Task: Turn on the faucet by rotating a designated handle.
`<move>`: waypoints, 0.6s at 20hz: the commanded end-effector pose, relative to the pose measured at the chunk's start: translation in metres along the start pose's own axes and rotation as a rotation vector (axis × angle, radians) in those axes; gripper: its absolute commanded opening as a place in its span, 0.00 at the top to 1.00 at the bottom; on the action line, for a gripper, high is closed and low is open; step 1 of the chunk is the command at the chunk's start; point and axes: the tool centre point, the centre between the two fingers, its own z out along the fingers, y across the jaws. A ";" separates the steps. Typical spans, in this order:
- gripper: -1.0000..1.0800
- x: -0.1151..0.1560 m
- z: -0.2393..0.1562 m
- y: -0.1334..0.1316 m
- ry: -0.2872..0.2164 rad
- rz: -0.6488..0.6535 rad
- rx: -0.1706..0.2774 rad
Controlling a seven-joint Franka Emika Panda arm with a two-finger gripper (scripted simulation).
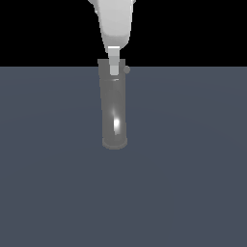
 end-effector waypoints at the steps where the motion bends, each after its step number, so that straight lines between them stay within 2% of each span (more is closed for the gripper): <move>1: 1.00 0.026 0.000 0.000 0.000 0.024 0.001; 7: 1.00 0.059 0.000 -0.002 -0.001 0.026 0.001; 8: 1.00 0.059 0.000 -0.002 -0.001 0.026 0.001; 9: 1.00 0.040 0.000 -0.003 0.000 -0.004 0.001; 12: 1.00 0.047 0.000 -0.010 0.000 -0.001 0.001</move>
